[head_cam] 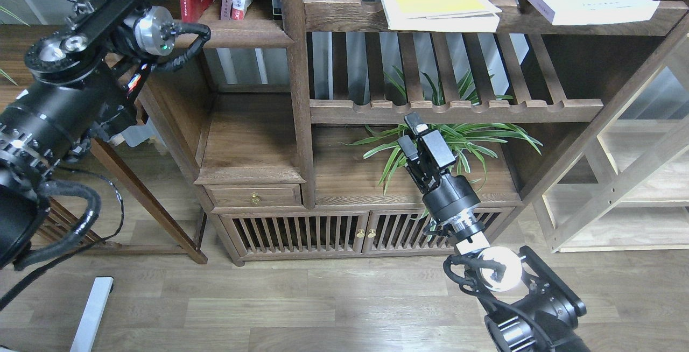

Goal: Organize books on shelf
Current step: 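Push the red book onto the top shelf with the left gripper, then withdraw the left arm from the top shelf and lower it, then raise the right gripper to the yellow-green book on the top shelf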

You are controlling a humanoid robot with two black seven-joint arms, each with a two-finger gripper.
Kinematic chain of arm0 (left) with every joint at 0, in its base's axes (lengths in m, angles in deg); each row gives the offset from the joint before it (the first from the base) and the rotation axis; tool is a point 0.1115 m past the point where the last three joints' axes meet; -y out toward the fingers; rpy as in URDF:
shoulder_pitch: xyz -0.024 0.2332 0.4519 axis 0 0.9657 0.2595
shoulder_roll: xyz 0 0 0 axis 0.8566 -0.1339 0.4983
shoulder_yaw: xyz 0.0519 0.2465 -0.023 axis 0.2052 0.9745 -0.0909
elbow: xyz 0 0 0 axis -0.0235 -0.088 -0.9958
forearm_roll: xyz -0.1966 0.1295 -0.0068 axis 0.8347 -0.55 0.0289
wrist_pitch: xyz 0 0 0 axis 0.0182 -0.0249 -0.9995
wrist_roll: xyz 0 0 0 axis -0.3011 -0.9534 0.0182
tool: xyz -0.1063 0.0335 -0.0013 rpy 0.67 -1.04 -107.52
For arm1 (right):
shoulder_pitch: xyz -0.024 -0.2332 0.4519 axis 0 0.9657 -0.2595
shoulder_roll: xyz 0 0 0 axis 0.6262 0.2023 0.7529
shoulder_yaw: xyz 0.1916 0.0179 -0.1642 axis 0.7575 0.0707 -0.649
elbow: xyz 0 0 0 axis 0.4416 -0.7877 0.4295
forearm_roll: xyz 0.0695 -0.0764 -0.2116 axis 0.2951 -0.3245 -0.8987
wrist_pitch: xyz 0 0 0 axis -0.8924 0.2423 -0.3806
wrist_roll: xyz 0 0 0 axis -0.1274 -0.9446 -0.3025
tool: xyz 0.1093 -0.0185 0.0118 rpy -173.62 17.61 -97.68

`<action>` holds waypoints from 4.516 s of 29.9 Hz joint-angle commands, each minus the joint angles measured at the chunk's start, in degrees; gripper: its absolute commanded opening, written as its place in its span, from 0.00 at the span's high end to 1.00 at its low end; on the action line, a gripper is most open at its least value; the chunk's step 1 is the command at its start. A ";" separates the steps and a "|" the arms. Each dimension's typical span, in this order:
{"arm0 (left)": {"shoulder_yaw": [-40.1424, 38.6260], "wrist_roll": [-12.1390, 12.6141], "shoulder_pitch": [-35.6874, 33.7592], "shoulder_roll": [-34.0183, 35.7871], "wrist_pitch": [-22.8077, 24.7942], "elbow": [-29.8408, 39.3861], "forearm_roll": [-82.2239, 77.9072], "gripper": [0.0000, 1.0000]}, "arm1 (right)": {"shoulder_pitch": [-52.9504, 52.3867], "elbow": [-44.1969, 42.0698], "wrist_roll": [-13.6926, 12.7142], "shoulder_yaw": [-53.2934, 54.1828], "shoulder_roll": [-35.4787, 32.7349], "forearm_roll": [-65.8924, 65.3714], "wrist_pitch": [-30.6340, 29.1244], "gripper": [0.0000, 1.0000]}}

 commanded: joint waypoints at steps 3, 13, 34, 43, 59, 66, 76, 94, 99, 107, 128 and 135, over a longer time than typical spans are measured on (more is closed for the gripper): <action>0.01 0.14 -2.03 -1.36 0.00 0.02 0.00 0.67 | 0.00 0.00 -0.08 0.00 0.00 0.00 0.00 0.05; 0.01 0.31 -3.17 -1.28 0.00 0.81 0.08 0.63 | 0.00 0.00 -0.08 0.00 0.00 0.00 0.00 0.05; 1.77 1.98 0.08 9.97 0.00 14.33 0.00 0.33 | 0.08 0.00 0.00 0.09 0.00 0.00 0.00 0.05; 0.89 3.03 4.30 14.72 -1.15 26.64 0.08 0.24 | -0.27 -0.27 -0.08 0.35 -0.17 0.09 0.00 0.05; -8.95 2.77 25.20 22.02 -2.03 50.72 0.88 0.01 | 1.05 0.61 -0.08 6.06 -3.43 3.07 0.00 0.03; -12.38 2.16 35.40 20.26 6.12 56.27 7.18 0.01 | 2.81 2.80 -0.26 6.50 -8.34 6.06 0.00 0.04; -13.97 2.51 54.02 15.88 30.91 56.89 19.48 0.01 | 2.63 4.83 -0.35 6.24 -9.32 7.47 0.00 0.04; -10.71 3.30 62.31 6.37 40.48 50.56 30.76 0.01 | -3.34 13.26 -0.26 5.98 -9.67 8.70 0.00 0.14; -10.63 3.39 62.22 6.11 40.48 49.59 30.76 0.01 | -3.08 13.71 -0.26 5.80 -11.95 8.70 0.00 0.21; -10.63 3.39 61.43 4.97 40.48 48.36 30.67 0.01 | -5.18 12.39 0.00 5.63 -13.09 8.70 5.22 0.17; -9.22 3.30 60.81 5.49 40.48 47.83 30.41 0.01 | -11.78 10.98 -0.70 5.01 -14.59 9.14 11.20 0.20; -9.22 3.30 60.55 5.49 40.48 47.22 30.41 0.01 | -13.80 10.81 -0.70 4.92 -14.50 9.14 16.48 0.20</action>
